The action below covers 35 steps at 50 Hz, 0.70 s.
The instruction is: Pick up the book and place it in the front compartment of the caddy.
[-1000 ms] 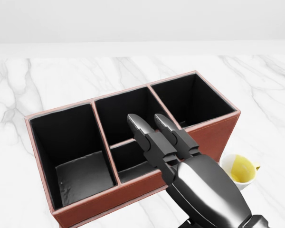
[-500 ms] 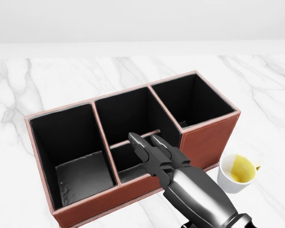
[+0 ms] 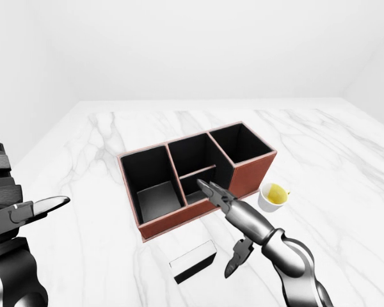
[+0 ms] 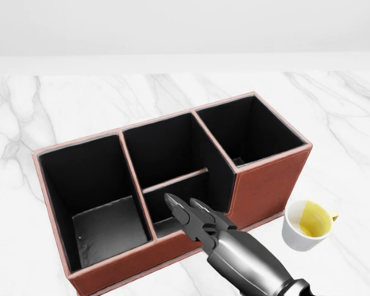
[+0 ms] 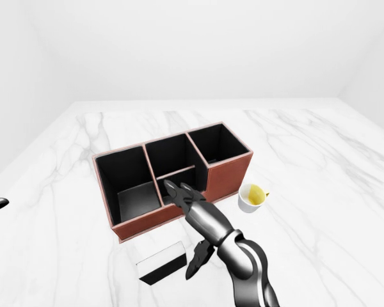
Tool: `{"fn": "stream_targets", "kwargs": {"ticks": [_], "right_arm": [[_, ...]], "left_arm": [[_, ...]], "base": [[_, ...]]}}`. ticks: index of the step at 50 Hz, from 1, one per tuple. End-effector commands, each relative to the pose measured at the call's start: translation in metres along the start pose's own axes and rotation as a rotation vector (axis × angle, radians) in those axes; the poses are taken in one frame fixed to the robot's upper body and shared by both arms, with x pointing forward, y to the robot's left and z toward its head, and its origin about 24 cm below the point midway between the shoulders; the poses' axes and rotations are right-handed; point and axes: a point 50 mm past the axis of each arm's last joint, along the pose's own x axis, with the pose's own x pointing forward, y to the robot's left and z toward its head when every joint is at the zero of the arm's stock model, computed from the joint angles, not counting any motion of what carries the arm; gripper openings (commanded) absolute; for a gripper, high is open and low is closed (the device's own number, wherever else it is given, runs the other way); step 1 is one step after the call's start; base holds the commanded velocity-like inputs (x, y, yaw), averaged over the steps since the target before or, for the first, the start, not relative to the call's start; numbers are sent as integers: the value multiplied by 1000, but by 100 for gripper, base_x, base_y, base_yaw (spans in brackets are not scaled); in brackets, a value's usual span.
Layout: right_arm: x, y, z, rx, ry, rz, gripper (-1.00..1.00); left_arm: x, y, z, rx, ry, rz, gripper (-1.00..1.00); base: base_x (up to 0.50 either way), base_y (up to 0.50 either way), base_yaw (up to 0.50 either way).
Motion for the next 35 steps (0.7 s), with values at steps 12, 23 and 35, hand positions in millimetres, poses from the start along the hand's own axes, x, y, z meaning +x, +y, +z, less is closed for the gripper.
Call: {"fn": "stream_targets", "kwargs": {"ticks": [12, 23, 35], "right_arm": [[4, 20, -14, 58, 46, 91, 100], [7, 21, -15, 47, 49, 105, 100], [15, 25, -23, 58, 76, 132, 100]], "left_arm": [[-1, 0, -2, 4, 10, 0, 100], [-1, 0, 0, 1, 1, 2, 100], [0, 0, -1, 1, 3, 3, 100]], "base": [[0, 0, 0], [0, 0, 0], [0, 0, 0]]}}
